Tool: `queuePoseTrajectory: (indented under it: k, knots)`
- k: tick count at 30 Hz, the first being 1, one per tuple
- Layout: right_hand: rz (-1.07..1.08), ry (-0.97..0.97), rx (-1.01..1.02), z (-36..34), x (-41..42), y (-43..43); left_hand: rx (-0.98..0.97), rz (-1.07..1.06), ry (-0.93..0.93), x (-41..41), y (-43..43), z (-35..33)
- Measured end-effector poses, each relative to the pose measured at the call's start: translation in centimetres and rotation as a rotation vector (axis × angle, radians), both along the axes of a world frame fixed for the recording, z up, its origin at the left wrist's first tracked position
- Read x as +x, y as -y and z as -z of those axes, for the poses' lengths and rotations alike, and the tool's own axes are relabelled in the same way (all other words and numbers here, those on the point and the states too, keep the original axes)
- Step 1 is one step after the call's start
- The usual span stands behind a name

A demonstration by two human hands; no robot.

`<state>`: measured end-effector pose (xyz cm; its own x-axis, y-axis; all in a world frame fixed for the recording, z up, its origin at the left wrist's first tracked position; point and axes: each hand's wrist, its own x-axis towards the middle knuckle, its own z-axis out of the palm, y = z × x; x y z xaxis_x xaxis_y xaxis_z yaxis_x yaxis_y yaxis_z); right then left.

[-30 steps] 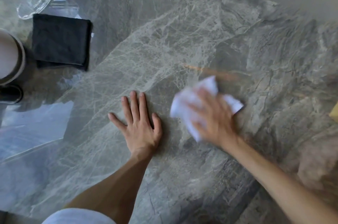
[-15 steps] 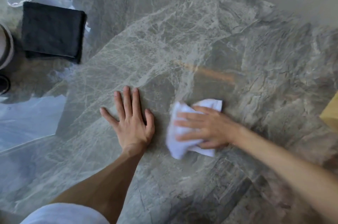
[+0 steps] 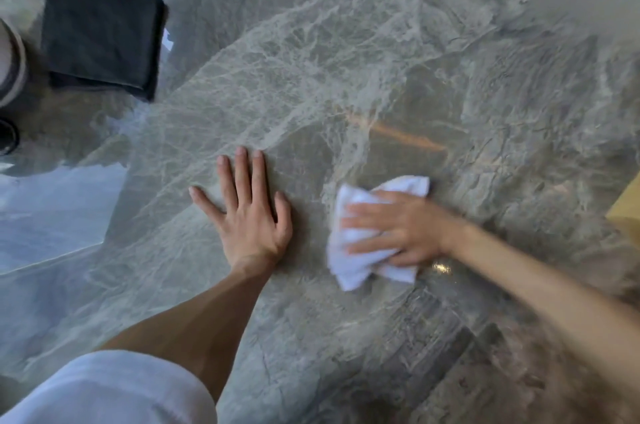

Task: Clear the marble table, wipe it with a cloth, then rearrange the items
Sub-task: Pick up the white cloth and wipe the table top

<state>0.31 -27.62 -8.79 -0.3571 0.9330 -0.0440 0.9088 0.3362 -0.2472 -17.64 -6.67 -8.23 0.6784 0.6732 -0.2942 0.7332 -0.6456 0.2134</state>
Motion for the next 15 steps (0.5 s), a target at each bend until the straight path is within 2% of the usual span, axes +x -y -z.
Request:
queuePoseTrajectory:
  k: [1, 2, 3, 5, 6, 7, 8, 10, 12, 13, 15]
  knots:
    - [0.036, 0.034, 0.029, 0.2, 3.3, 1.1, 0.004, 0.002, -0.004, 0.0, 0.1, 0.0]
    - [0.183, 0.062, 0.030, 0.4, 6.6, 1.0, 0.002, 0.007, -0.004, 0.1, 0.1, -0.1]
    - [0.449, 0.098, 0.020, 0.1, 9.1, 0.1, -0.001, 0.007, -0.001, 0.2, 0.1, 0.0]
    - [1.146, 0.078, 0.068, -0.4, 10.9, -3.7, 0.002, 0.002, 0.007, 0.1, 0.1, 0.2]
    - [1.374, 0.056, 0.112, -0.1, 9.8, -5.8, 0.003, 0.000, 0.006, 0.1, 0.1, 0.2]
    - [1.450, 0.032, 0.124, -0.1, 7.4, -7.7, 0.005, -0.001, 0.005, 0.0, 0.1, 0.2]
    - [1.352, 0.014, 0.130, 0.1, 4.7, -8.8, 0.007, 0.003, 0.004, 0.0, 0.1, 0.2]
    - [0.794, -0.013, 0.005, 0.5, -0.9, -7.2, -0.005, 0.013, -0.001, 0.0, 0.0, 0.0]
    - [0.374, -0.072, -0.094, -0.3, -3.9, -1.3, -0.007, 0.011, -0.007, 0.0, -0.1, 0.0]
    - [0.274, -0.045, -0.076, -0.8, -2.4, 1.8, -0.003, 0.010, -0.012, 0.0, -0.1, 0.0]
    - [0.310, 0.069, -0.113, -0.2, 3.3, 7.9, 0.002, 0.010, -0.019, 0.0, 0.0, 0.0]
